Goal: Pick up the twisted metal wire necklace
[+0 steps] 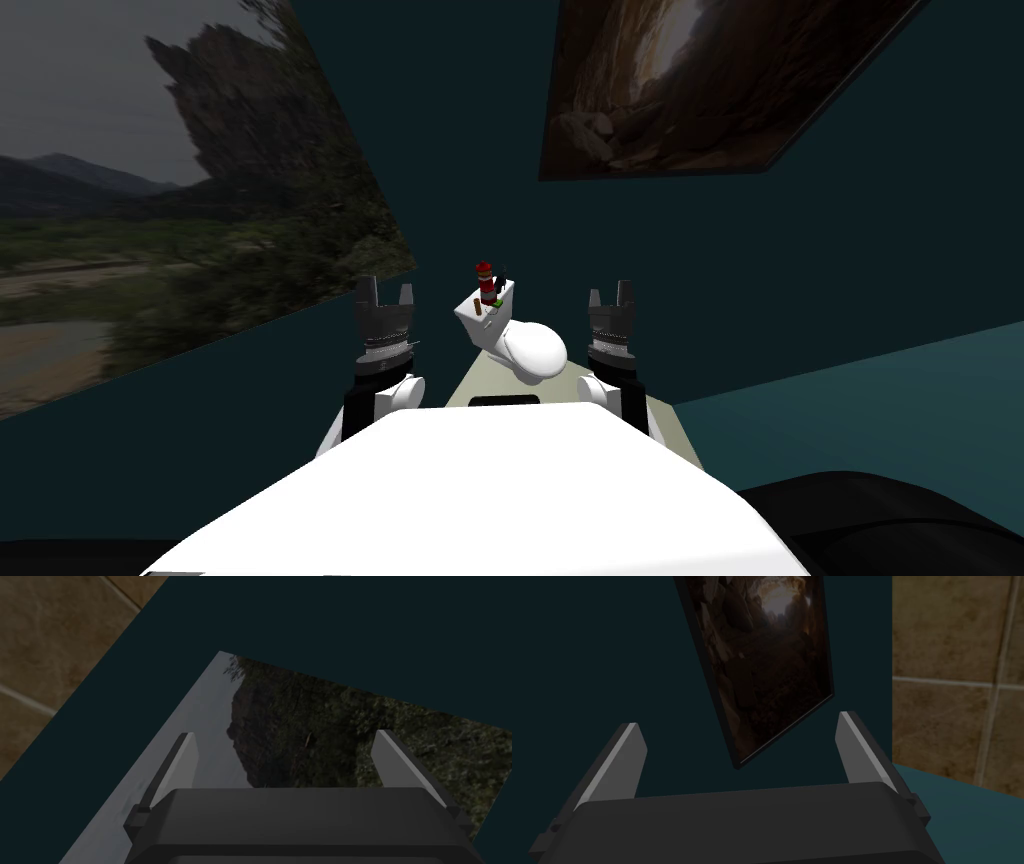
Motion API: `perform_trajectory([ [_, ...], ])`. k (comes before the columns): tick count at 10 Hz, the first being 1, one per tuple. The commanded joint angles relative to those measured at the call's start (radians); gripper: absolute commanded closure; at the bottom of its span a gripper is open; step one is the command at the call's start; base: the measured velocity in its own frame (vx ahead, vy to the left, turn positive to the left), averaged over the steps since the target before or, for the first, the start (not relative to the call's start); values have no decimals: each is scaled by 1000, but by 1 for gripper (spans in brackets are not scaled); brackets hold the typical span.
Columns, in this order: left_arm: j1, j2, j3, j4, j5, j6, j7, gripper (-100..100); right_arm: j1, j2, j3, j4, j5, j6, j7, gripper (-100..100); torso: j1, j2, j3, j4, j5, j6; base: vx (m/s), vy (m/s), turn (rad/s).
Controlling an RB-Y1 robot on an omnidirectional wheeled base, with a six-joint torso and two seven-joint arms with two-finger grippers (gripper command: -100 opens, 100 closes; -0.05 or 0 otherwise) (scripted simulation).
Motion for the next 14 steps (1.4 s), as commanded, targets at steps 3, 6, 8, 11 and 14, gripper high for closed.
perform_trajectory([
  [3, -35, 53, -6, 15, 5, 91, 9, -100, 0, 0, 0, 0, 0, 0, 0, 0, 1, 1, 0, 0, 0, 0, -17, 6, -27],
  [6, -63, 77, -12, 27, 9, 164, 16, -100, 0, 0, 0, 0, 0, 0, 0, 0, 1, 1, 1, 0, 0, 0, -23, 11, -24],
  [8, -80, 89, -16, 34, 12, 205, 21, -100, 0, 0, 0, 0, 0, 0, 0, 0, 1, 1, 1, 0, 0, 0, -18, 11, -24],
  [11, -116, 113, -24, 49, 19, 283, 33, -100, 0, 0, 0, 0, 0, 0, 0, 0, 1, 2, 1, 0, 0, 0, -31, 23, -30],
  [14, -136, 124, -28, 58, 22, 353, 39, -100, 0, 0, 0, 0, 0, 0, 0, 0, 1, 1, 1, 0, 0, 0, -23, 15, -30],
])
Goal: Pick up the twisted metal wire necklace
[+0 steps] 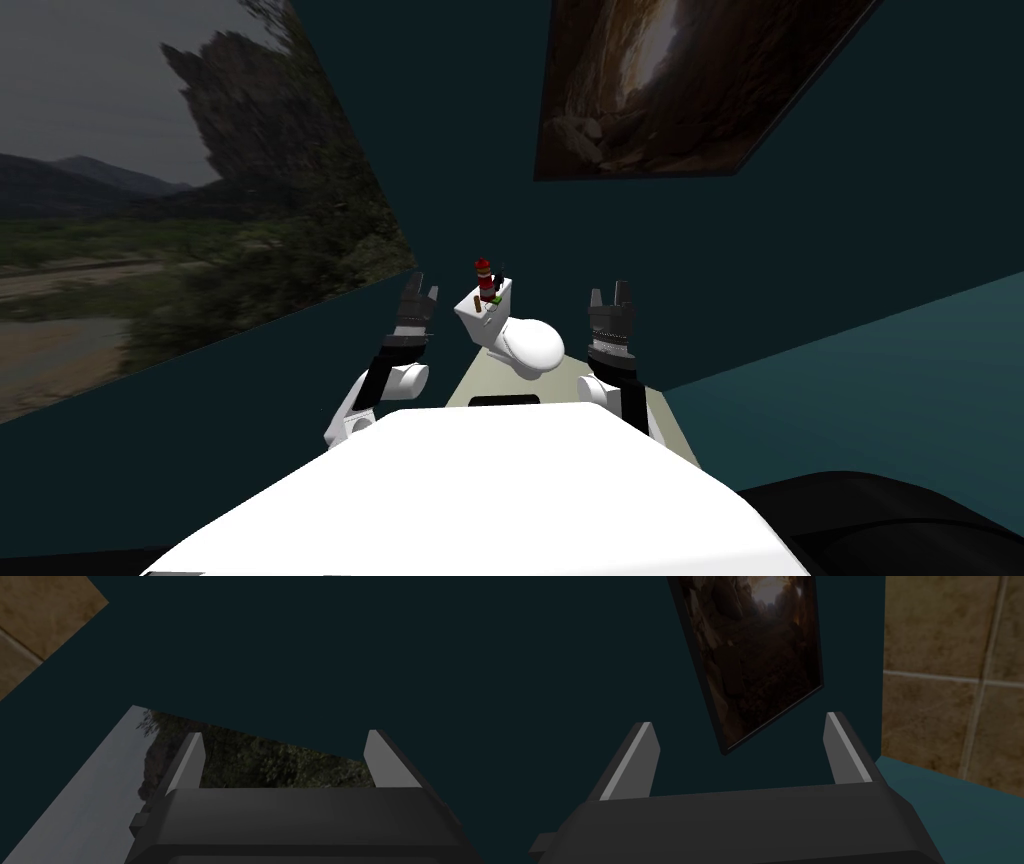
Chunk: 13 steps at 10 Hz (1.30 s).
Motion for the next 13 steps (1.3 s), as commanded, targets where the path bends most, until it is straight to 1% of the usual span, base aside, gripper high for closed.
perform_trajectory([
  [1, -23, 13, -6, 9, 4, 50, 7, -100, 0, 0, 0, 0, 0, 0, 0, 0, 0, 0, 0, 0, 0, 0, -32, 21, -32],
  [2, -23, 13, -6, 9, 4, 66, 7, -100, 0, 0, 0, 0, 0, 0, 0, 0, 0, 0, 0, 0, 0, 0, -25, 21, -24],
  [3, -44, 24, -11, 18, 8, 105, 14, -100, 0, 0, 0, 0, 0, 0, 0, 0, 0, 0, 0, 0, 0, 0, -29, 19, -47],
  [4, -44, 24, -11, 18, 8, 121, 14, -100, 0, 0, 0, 0, 0, 0, 0, 0, 0, 0, 0, 0, 0, 0, -23, 18, -23],
  [5, -66, 34, -15, 28, 12, 157, 20, -100, 0, 0, 0, 0, 0, 0, 0, 0, 0, 0, 0, 0, 0, 0, -28, 22, -39],
  [6, -66, 34, -15, 28, 12, 178, 20, -100, 0, 0, 0, 0, 0, 0, 0, 0, 1, 0, 0, 0, 0, 0, -24, 21, -26],
  [7, -89, 44, -20, 38, 16, 205, 26, -100, 0, 0, 0, 0, 0, 0, 0, 0, 0, 0, 0, 0, 0, 0, -26, 23, -37],
  [8, -89, 44, -20, 38, 16, 233, 26, -100, 0, 0, 0, 0, 0, 0, 0, 0, 1, 0, 0, 0, 0, 0, -20, 19, -26],
  [9, -112, 54, -24, 48, 20, 264, 32, -100, 0, 0, 0, 0, 0, 0, 0, 0, 0, 0, 0, 0, 0, 0, -21, 18, -40],
  [10, -112, 54, -24, 48, 20, 293, 32, -100, 0, 0, 0, 0, 0, 0, 0, 0, 0, 0, 0, 0, 0, 0, -17, 16, -28],
  [11, -135, 63, -28, 59, 23, 322, 37, -100, 0, 0, 0, 0, 0, 0, 0, 0, 0, -1, 0, 0, 0, 0, -17, 17, -31],
  [12, -135, 63, -28, 59, 23, 351, 37, -100, 0, 0, 0, 0, 0, 0, 0, 0, 0, -1, 0, 0, 0, 0, -14, 13, -32],
  [13, -135, 63, -28, 59, 23, 359, 37, -100, 0, 0, 0, 0, 0, 0, 0, 0, 0, -1, 0, 0, 0, 0, -6, 5, -2],
])
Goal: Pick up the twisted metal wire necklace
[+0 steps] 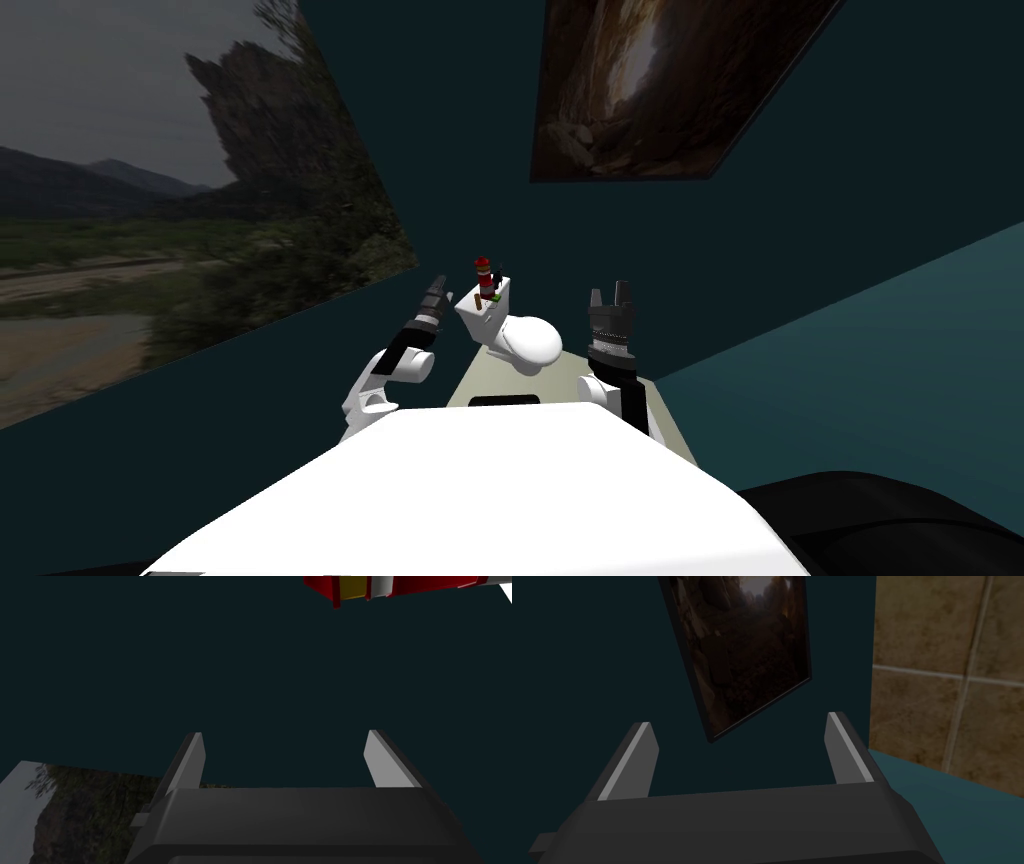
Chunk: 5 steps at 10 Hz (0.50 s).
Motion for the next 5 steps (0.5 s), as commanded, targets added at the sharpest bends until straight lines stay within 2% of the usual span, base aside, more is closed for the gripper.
perform_trajectory([
  [1, -24, 6, -5, 13, 2, 50, 3, -100, 0, 0, 0, 0, 0, 0, 0, 0, 0, 0, 0, 0, 0, 0, -8, 7, -44],
  [2, -24, 6, -5, 13, 2, 74, 3, -100, 0, 0, 0, 0, 0, 0, 0, 0, 0, 0, 0, 0, 0, 0, -8, 9, -24],
  [5, -70, 17, -9, 40, 7, 161, 9, -100, 0, 0, 0, 0, 0, 0, 0, 0, 0, 0, 0, 0, 0, 0, -4, 7, -32],
])
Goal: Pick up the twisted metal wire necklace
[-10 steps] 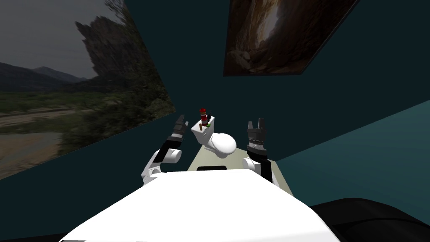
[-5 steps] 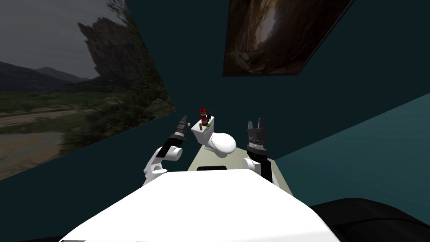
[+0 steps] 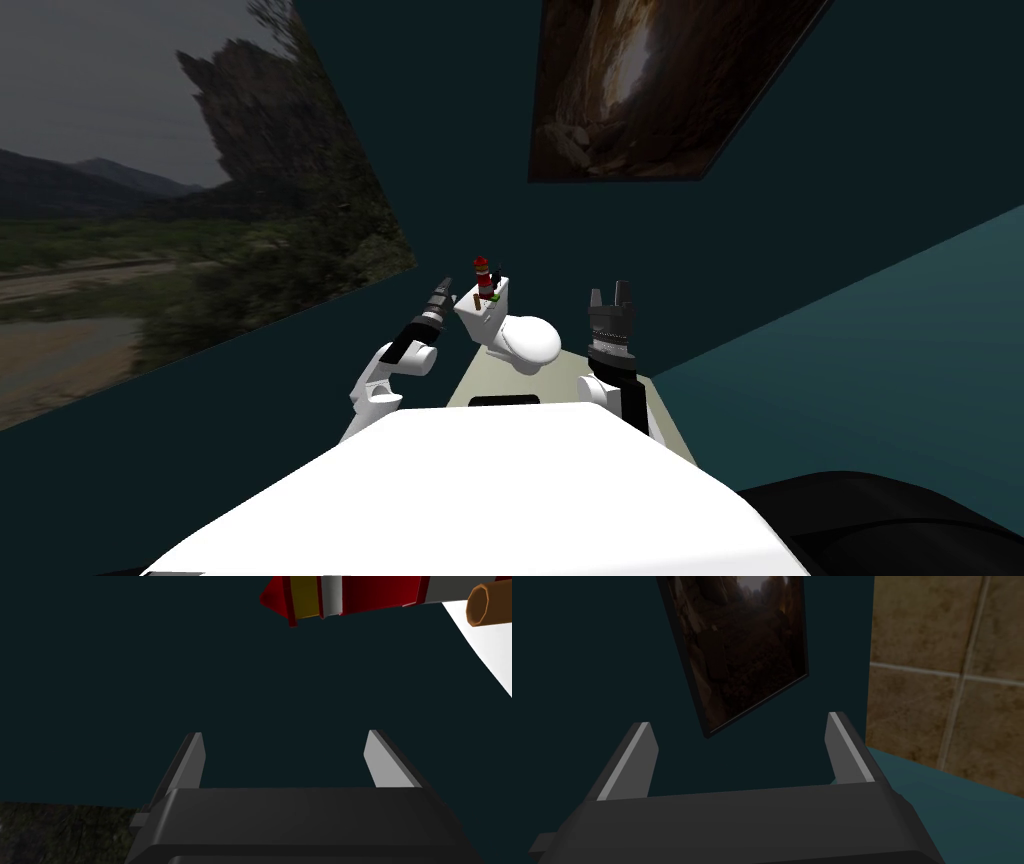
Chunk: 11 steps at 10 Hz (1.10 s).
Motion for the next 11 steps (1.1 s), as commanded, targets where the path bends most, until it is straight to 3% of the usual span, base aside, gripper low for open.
perform_trajectory([
  [1, -11, 0, -2, 4, 0, 50, 1, -100, 0, 0, 0, 0, 0, 0, 0, 0, 0, 0, 0, 0, 0, 0, 2, 4, -19],
  [11, -98, 2, -1, 67, 1, 325, -1, -100, 0, 0, 0, 0, 0, 0, 0, 0, -1, -1, -1, 0, 0, 0, 15, -7, -19],
])
